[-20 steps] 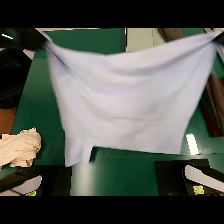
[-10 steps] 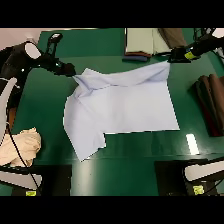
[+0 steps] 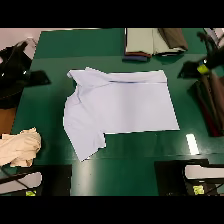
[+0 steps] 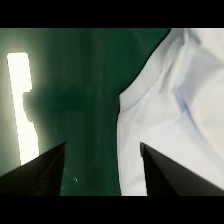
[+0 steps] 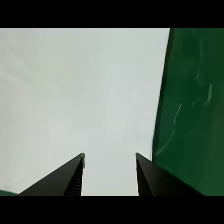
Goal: Fold the shirts.
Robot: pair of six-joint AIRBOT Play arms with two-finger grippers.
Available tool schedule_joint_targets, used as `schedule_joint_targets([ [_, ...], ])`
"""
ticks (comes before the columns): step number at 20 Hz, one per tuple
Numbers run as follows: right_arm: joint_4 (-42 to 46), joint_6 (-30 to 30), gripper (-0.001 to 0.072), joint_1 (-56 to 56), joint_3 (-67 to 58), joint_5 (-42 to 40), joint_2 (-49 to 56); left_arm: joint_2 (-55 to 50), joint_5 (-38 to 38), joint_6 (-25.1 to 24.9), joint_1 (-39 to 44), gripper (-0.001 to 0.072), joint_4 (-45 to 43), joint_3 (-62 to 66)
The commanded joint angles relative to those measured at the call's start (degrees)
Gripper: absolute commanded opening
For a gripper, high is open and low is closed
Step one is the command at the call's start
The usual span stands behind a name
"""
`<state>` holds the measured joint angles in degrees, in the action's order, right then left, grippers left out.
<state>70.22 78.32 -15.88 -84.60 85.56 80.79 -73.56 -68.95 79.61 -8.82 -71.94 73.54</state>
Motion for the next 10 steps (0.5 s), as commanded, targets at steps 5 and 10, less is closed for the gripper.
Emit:
schedule_joint_targets([
  [5,-0.2,-6.1,0.0351,-20.1,38.5,-3.6,-16.3,13.9,-0.5,-0.6,-3.8,0.0551,2.2,-28.3],
  [10,-7.9,-10.9,0.0384,-26.8,48.3,-5.9,-14.0,13.9,1.7,-0.6,-3.8,0.0551,6.0,-30.2],
])
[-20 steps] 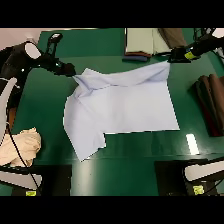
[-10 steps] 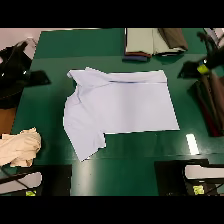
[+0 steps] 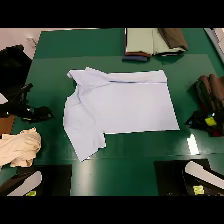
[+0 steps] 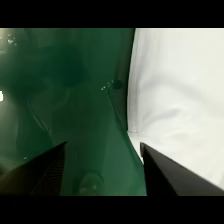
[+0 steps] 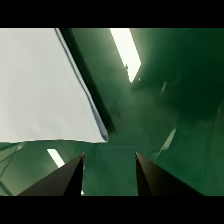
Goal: Fold the shirts.
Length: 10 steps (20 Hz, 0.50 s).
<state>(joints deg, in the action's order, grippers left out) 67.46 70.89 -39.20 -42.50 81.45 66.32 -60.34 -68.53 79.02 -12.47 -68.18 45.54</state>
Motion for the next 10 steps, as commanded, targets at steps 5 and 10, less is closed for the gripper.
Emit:
schedule_joint_targets([
  [5,-8.0,-3.5,0.0382,4.0,7.1,-6.8,4.9,0.7,1.6,0.0,-0.2,0.0551,2.6,-2.2],
  [10,-7.7,-3.5,0.0018,10.9,7.1,-11.5,1.9,0.7,1.5,0.0,0.0,0.0551,2.8,-2.7],
])
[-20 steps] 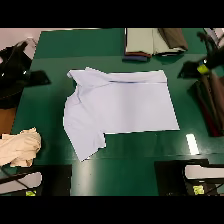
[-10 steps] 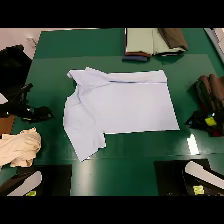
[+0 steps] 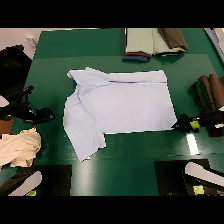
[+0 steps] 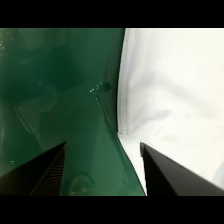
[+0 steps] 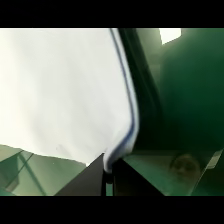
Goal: Fold the shirts.
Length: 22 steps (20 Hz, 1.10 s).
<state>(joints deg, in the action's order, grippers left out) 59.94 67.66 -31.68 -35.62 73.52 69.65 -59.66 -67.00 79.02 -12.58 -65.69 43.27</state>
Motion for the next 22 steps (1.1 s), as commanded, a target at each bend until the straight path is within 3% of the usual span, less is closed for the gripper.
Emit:
schedule_joint_targets([
  [1,-0.2,-0.2,0.0018,4.0,0.2,-4.0,-2.9,0.0,0.0,0.0,0.1,0.0551,0.5,-1.2],
  [5,-0.2,-0.2,0.0018,4.8,0.2,-4.1,-6.9,0.0,3.3,-0.1,0.1,0.0551,3.7,-7.6],
  [9,-0.3,0.5,0.0017,4.8,0.2,-3.5,-7.2,0.0,6.6,-5.8,0.1,0.055,12.6,-13.4],
  [19,-0.3,2.3,0.0017,4.8,0.2,-2.8,-7.2,-0.9,8.8,-7.1,0.3,0.0549,15.3,-14.5],
  [22,-0.3,3.0,0.0017,4.8,0.2,-2.7,-7.2,-1.9,11.2,-7.1,6.5,0.0539,14.9,-14.5],
])
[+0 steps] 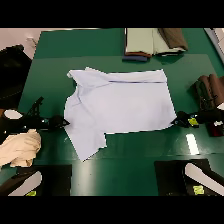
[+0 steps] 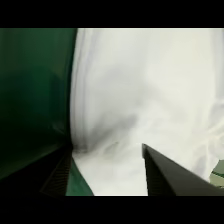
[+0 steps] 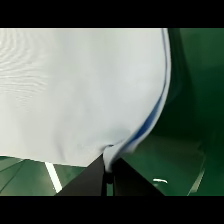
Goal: Fold the shirts.
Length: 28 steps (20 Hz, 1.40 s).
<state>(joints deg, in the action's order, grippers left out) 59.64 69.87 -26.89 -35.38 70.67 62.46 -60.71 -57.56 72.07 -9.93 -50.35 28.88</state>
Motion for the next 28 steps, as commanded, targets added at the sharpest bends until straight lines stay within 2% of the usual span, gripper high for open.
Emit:
schedule_joint_targets([
  [1,0.0,0.8,0.0017,0.0,0.0,0.3,0.0,-0.8,2.3,-0.1,6.3,0.0427,-0.4,-0.1],
  [2,0.0,0.8,0.0017,0.0,0.0,0.4,0.0,-0.8,2.8,-0.1,7.6,0.034,-0.4,-0.1],
  [4,0.0,0.8,0.0017,0.0,0.0,0.7,-0.1,-0.8,2.2,0.5,8.0,0.0027,-0.4,0.0],
  [7,0.0,0.8,0.0017,0.6,-2.3,3.2,-0.1,-0.3,-2.1,1.9,7.8,0.0029,-3.4,4.8],
  [10,-0.1,0.8,0.0017,3.9,-11.8,6.3,-2.1,5.7,-4.5,3.9,7.8,0.0029,-6.1,16.4],
  [15,0.1,1.7,0.0017,9.4,-36.6,2.4,-11.5,16.6,-4.5,7.6,7.8,0.0029,-12.3,46.7],
  [21,0.4,3.2,0.0017,4.0,-62.7,-0.1,-19.8,18.5,-4.2,9.2,7.8,0.0029,-13.4,82.6],
  [24,0.4,3.5,0.0016,-1.4,-69.7,2.1,-21.0,18.5,-2.8,10.6,7.8,0.0028,-13.8,90.4],
  [28,0.3,5.3,0.0016,-2.6,-75.8,7.7,-16.3,16.5,-6.2,11.5,7.8,0.0028,-13.9,88.1],
])
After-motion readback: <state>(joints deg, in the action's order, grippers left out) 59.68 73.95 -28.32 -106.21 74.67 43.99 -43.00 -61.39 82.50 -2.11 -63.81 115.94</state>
